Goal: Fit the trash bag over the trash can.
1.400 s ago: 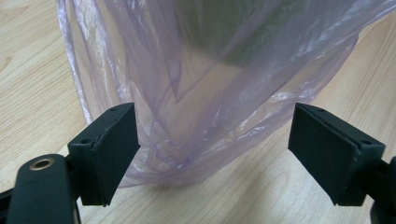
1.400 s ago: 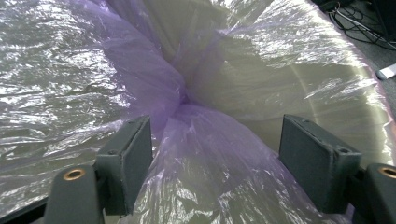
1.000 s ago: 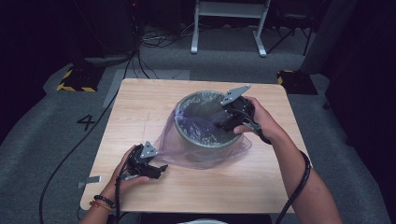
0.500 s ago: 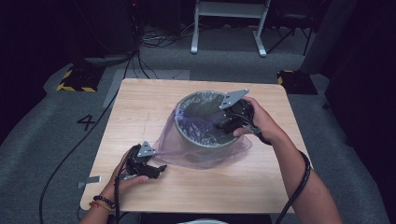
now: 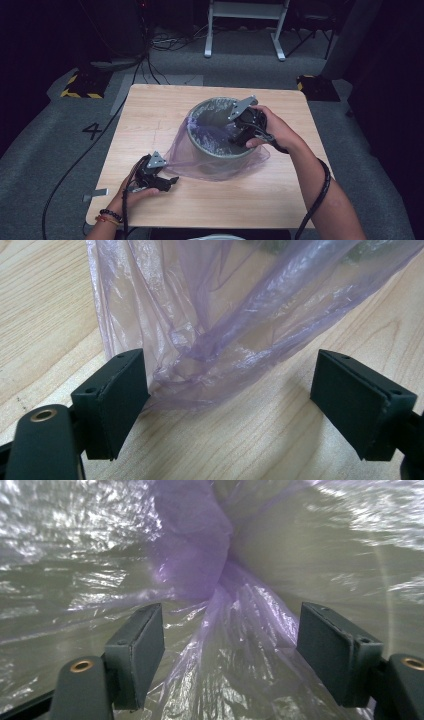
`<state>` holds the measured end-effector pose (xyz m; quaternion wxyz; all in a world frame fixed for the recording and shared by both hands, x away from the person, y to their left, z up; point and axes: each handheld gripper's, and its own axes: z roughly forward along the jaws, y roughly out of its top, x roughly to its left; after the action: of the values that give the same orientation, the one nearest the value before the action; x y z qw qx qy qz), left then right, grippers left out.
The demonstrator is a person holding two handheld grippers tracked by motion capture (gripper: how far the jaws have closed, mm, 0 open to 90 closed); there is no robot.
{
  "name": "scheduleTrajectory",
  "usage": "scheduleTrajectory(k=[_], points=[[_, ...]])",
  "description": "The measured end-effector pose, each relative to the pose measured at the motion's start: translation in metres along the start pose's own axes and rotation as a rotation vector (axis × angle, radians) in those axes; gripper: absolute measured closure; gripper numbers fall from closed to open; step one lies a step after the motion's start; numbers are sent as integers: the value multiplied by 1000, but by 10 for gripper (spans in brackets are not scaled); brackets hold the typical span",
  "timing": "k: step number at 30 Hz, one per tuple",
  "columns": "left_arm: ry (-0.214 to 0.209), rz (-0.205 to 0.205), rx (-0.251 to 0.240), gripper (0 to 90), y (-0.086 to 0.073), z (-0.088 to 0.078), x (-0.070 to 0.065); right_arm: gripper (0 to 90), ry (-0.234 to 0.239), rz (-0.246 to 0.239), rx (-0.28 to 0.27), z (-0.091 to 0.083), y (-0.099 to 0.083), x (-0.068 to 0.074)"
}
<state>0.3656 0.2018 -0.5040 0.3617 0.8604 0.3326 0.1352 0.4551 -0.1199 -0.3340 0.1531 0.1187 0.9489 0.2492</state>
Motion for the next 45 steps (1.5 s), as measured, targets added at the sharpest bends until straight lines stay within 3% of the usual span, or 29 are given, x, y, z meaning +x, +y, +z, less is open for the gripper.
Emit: scheduleTrajectory(k=[5,15,19,25,31,36,40,45], points=[[0,0,0,150,0,0,0,269,18,-22,46,2,1,1],[-1,0,0,150,0,0,0,266,26,5,3,-1,-1,-1],[-1,0,0,150,0,0,0,269,25,35,-66,-7,-5,-4],[0,0,0,150,0,0,0,268,20,100,-214,-25,-18,-7],[0,0,0,150,0,0,0,266,-9,153,-363,-53,-38,-5],[0,1,0,150,0,0,0,259,-31,151,-402,-65,-60,6],[0,0,0,150,0,0,0,262,-38,156,-402,-67,-75,13],[2,5,1,151,0,0,-1,248,-76,183,-475,-76,-89,18]])
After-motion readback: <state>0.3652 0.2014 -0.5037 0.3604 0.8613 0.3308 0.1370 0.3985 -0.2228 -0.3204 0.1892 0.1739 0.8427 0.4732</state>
